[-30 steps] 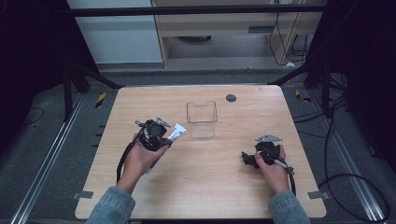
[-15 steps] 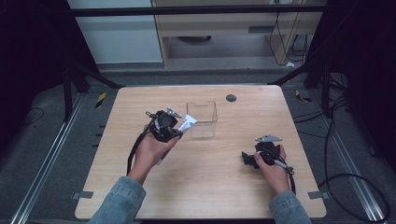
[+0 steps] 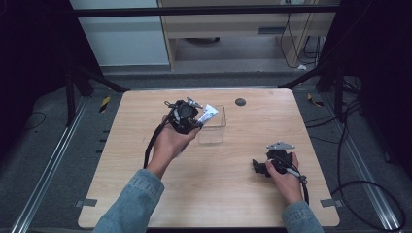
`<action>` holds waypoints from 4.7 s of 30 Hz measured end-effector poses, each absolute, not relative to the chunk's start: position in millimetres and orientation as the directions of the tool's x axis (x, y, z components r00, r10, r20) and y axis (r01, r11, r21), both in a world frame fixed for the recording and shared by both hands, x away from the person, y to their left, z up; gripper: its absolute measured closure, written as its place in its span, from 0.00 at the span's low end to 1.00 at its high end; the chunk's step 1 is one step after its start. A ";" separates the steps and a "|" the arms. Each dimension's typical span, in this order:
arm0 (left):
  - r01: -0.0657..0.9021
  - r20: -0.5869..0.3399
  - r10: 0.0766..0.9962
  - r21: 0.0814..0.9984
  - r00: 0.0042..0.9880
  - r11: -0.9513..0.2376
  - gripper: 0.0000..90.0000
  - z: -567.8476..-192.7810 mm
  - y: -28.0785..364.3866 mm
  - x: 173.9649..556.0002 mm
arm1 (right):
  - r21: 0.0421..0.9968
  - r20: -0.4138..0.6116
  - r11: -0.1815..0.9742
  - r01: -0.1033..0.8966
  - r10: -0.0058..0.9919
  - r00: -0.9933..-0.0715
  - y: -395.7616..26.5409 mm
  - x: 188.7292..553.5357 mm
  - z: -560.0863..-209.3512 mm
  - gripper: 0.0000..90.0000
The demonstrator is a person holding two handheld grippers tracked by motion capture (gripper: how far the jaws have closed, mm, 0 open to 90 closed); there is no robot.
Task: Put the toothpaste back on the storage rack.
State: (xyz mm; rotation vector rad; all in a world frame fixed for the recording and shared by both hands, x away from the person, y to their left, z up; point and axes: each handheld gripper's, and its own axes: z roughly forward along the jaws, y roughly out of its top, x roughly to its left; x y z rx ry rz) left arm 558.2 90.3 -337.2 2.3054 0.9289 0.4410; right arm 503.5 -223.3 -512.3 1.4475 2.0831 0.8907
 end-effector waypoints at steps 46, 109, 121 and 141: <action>0.432 0.086 0.736 0.762 0.672 -0.483 0.86 -292.2 39.4 596.2 | 0.724 -0.015 0.249 0.644 0.938 -0.345 -227.8 498.5 -512.9 0.01; 0.227 0.006 0.794 0.957 0.608 -0.181 0.86 -314.0 55.3 640.7 | 0.720 -0.010 0.266 0.641 0.927 -0.374 -227.3 497.7 -512.5 0.01; 0.234 0.000 0.791 0.955 0.612 -0.181 0.86 -332.6 56.5 635.2 | 0.721 -0.014 0.271 0.638 0.926 -0.377 -227.5 497.8 -512.7 0.01; 0.247 0.016 0.787 0.945 0.617 -0.213 0.86 -359.9 62.2 631.6 | 0.721 -0.001 0.259 0.642 0.928 -0.373 -227.0 497.6 -512.1 0.01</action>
